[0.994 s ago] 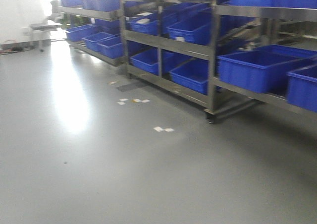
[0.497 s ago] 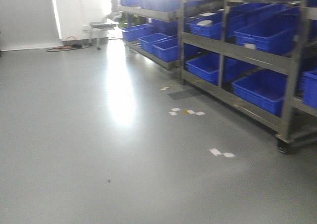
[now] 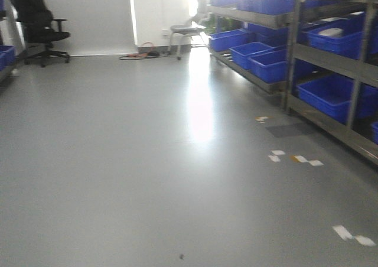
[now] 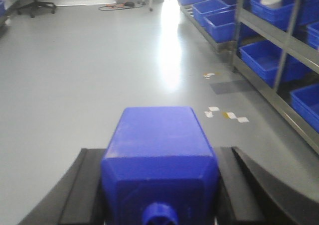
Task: Pick and sort blue part to right shelf
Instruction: 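Drive the base along the aisle past the bin racks, then turn and drive the base up to the rack of blue bins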
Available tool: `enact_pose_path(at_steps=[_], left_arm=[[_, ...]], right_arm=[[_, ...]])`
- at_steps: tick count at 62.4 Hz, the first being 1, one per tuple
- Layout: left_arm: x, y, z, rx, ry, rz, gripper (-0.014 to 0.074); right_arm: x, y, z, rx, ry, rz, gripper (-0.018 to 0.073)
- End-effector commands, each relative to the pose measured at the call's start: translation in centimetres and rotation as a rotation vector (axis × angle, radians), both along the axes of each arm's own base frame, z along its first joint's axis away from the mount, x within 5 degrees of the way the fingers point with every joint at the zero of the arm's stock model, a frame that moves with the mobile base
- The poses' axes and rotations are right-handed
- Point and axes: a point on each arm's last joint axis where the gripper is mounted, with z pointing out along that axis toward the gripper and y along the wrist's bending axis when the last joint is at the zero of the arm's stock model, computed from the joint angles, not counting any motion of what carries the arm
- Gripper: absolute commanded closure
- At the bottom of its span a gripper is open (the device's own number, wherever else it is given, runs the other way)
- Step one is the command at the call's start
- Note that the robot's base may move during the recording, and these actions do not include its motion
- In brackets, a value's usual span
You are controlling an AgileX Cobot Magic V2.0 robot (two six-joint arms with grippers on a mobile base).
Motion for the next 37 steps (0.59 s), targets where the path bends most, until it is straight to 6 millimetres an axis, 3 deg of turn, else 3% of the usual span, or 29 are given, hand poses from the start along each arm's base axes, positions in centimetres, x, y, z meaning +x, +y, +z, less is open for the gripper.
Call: enact_pose_path(at_steps=[1, 37], left_arm=[[0.03, -0.03, 1.87, -0.011, -0.121, -0.004, 0.0335], [0.03, -0.03, 1.87, -0.011, -0.121, -0.004, 0.0335]], right_arm=[[-0.02, -0.09, 1.75, 0.0, -0.116, -0.011, 0.0187], [-0.02, -0.09, 1.75, 0.0, -0.116, -0.011, 0.0187]])
